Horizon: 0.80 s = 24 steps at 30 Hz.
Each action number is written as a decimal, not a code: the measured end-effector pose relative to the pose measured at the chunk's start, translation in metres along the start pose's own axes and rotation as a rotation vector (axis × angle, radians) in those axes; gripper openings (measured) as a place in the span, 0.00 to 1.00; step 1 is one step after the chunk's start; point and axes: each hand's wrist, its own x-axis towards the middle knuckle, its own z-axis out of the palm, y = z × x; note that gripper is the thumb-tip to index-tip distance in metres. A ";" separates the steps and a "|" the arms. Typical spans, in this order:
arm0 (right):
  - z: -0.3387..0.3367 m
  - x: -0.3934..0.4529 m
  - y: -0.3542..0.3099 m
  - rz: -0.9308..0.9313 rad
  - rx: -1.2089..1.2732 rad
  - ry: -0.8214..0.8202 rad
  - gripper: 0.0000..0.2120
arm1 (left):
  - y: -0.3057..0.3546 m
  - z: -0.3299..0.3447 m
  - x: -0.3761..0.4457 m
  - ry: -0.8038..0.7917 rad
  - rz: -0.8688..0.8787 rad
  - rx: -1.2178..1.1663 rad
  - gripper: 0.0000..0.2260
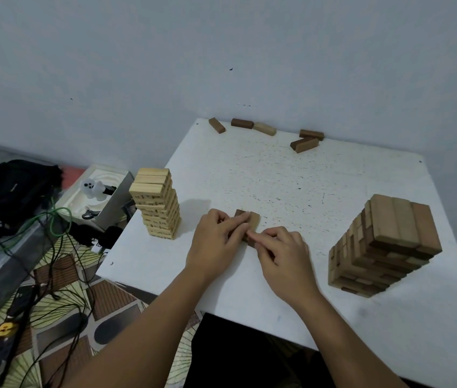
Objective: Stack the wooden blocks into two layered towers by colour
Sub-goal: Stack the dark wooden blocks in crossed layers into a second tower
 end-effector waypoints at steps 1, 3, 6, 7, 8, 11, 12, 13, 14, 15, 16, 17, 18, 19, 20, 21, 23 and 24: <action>0.000 0.000 -0.001 0.002 0.009 0.000 0.17 | 0.000 0.000 0.000 0.003 -0.001 -0.001 0.15; -0.001 -0.001 -0.002 0.025 0.035 0.023 0.16 | 0.000 -0.001 0.000 0.009 0.001 -0.004 0.13; -0.002 -0.002 -0.002 0.097 0.110 0.097 0.14 | 0.002 -0.001 -0.002 0.017 0.001 -0.030 0.13; -0.002 -0.002 -0.002 0.132 0.140 0.111 0.14 | 0.003 -0.002 -0.003 0.022 -0.001 -0.040 0.13; -0.002 -0.001 -0.003 0.167 0.155 0.120 0.15 | 0.004 -0.002 -0.004 0.028 -0.005 -0.045 0.13; -0.001 0.004 -0.006 0.246 0.148 0.141 0.18 | 0.006 -0.003 -0.004 0.035 -0.034 -0.046 0.15; -0.001 0.004 -0.007 0.252 0.146 0.147 0.18 | 0.007 -0.003 -0.004 0.033 -0.045 -0.046 0.16; -0.002 0.004 -0.008 0.250 0.145 0.151 0.17 | 0.008 -0.003 -0.004 0.033 -0.053 -0.047 0.17; -0.003 0.004 -0.008 0.241 0.145 0.149 0.17 | 0.008 -0.003 -0.004 0.036 -0.056 -0.048 0.18; -0.004 0.003 -0.007 0.233 0.147 0.134 0.17 | 0.008 -0.003 -0.004 0.040 -0.057 -0.048 0.18; -0.005 0.001 -0.007 0.219 0.144 0.112 0.19 | 0.008 -0.003 -0.005 0.042 -0.058 -0.047 0.19; -0.005 0.000 -0.006 0.198 0.139 0.091 0.21 | 0.008 -0.003 -0.005 0.045 -0.058 -0.045 0.19; -0.006 -0.001 -0.005 0.178 0.135 0.077 0.23 | 0.008 -0.003 -0.005 0.047 -0.056 -0.043 0.19; -0.006 -0.002 -0.005 0.166 0.137 0.075 0.23 | 0.008 -0.003 -0.005 0.048 -0.052 -0.040 0.19; -0.005 -0.002 -0.005 0.169 0.145 0.080 0.22 | 0.008 -0.003 -0.005 0.048 -0.049 -0.039 0.18; -0.005 -0.002 -0.005 0.181 0.158 0.091 0.22 | 0.008 -0.003 -0.006 0.047 -0.046 -0.038 0.18; -0.005 0.000 -0.006 0.203 0.187 0.117 0.20 | 0.008 -0.004 -0.006 0.050 -0.038 -0.034 0.18; -0.005 0.000 -0.007 0.210 0.202 0.126 0.19 | 0.008 -0.005 -0.006 0.054 -0.036 -0.032 0.18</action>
